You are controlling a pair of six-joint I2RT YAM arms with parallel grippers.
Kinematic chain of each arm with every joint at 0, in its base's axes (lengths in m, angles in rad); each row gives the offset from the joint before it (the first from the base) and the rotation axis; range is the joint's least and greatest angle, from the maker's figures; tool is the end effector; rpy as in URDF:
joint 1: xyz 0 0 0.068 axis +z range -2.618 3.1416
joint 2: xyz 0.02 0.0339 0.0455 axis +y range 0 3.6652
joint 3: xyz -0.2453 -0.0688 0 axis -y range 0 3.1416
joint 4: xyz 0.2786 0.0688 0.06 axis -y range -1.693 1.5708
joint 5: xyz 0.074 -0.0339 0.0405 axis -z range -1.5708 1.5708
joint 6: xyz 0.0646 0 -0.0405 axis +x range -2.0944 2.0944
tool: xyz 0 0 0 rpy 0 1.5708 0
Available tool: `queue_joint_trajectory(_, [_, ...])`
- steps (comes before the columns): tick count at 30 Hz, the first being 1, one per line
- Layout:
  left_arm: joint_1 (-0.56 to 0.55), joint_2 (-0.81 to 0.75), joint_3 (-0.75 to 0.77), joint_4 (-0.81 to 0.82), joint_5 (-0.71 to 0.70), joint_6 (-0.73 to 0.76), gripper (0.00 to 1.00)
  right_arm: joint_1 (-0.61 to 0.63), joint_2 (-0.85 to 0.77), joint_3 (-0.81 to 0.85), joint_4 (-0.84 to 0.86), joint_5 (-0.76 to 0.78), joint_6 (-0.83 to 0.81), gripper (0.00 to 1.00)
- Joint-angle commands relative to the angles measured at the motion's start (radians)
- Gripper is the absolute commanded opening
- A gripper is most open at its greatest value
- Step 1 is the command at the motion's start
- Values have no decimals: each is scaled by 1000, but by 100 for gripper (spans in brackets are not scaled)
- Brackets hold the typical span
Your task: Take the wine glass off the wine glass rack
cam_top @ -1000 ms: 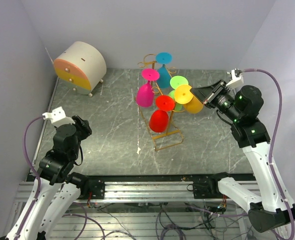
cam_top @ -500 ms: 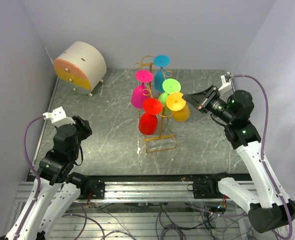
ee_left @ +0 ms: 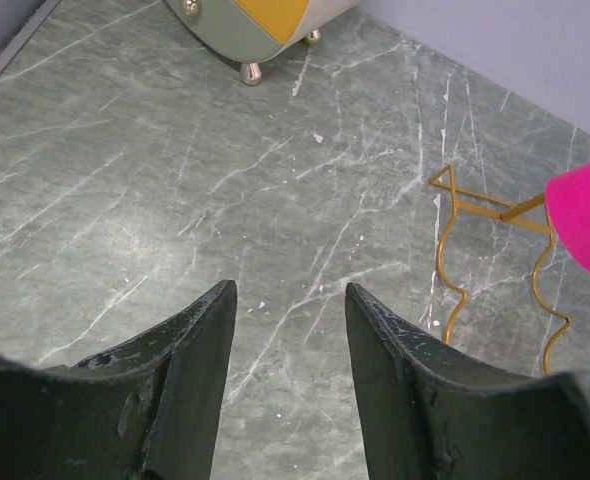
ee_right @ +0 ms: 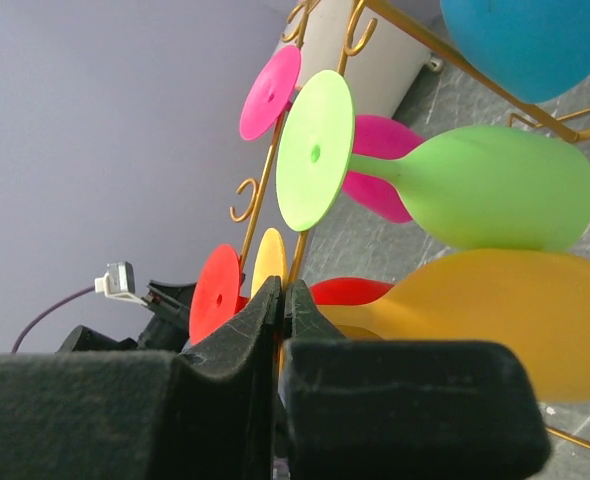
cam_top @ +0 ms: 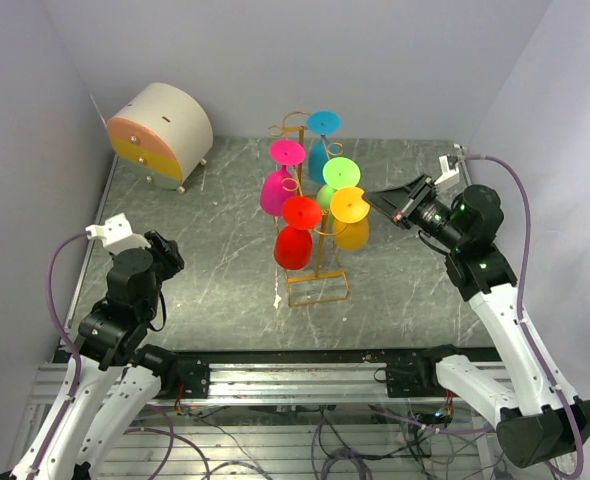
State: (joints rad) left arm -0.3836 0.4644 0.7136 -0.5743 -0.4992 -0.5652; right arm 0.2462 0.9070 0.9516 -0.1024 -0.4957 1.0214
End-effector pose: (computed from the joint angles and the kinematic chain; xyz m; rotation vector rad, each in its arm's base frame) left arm 0.1783 -0.0386 0.3085 -0.4992 1.7908 -0.1853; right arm 0.2593 0.0969 0.3715 0.2758 1.7870 1.3416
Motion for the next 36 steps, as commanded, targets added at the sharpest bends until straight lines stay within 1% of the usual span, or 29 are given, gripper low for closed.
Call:
queue_joint_trajectory(1, [-11,-5,30,-1,-25,4,58,2,-34,-23,-5,65,21,0])
queue_joint_trajectory(10, [-11,-9,30,-2,-28,2,58,4,-100,-60,-16,182,103,0])
queue_joint_trajectory(17, [-11,-16,30,-1,-30,4,58,2,-124,-81,13,218,162,0])
queue_joint_trajectory(28, [-11,-20,29,-1,-32,2,59,2,-164,-112,20,314,208,0])
queue_joint_trajectory(36, [-11,-20,29,1,-29,5,59,3,-200,-111,20,372,210,0])
